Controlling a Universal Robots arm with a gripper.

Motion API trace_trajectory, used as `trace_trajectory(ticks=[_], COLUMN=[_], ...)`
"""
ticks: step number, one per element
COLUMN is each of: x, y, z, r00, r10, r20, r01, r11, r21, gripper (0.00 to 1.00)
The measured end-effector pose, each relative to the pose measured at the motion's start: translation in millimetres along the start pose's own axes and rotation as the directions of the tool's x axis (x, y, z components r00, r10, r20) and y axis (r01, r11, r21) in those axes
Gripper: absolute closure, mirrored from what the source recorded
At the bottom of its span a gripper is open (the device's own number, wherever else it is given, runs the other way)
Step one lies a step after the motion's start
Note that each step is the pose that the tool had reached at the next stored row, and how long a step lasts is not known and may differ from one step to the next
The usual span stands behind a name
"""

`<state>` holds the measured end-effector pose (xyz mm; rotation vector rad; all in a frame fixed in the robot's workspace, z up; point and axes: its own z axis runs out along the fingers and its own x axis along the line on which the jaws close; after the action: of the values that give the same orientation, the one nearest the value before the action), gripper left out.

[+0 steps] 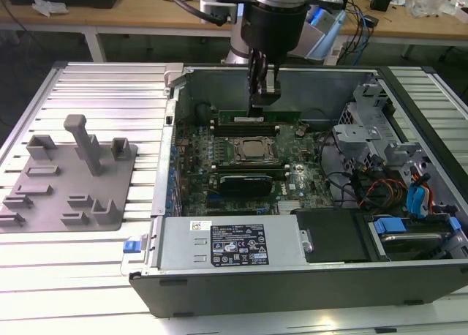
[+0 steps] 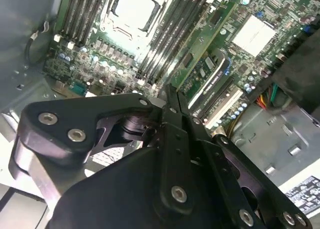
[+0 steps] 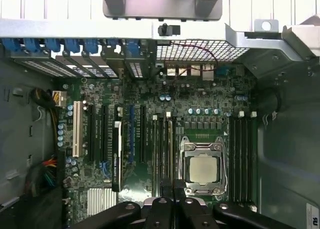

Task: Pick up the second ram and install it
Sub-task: 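Pick up the second ram and move it above second insertion slot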

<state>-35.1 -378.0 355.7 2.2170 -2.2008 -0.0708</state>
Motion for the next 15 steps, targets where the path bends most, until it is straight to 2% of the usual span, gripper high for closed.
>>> trace_trajectory(ticks=[3, 7, 15], x=[-4.2, -5.0, -4.7], y=[-0.5, -1.1, -5.0], z=[10.5, 23.5, 38.9], r00=[1.0, 1.0, 1.0], r10=[0.0, 0.0, 0.002], r20=[0.0, -0.0001, 0.0001], r01=[0.0, 0.0, -0.002], r11=[1.0, 1.0, 1.0], r21=[0.0, 0.0, 0.0], gripper=[0.91, 0.91, 0.91])
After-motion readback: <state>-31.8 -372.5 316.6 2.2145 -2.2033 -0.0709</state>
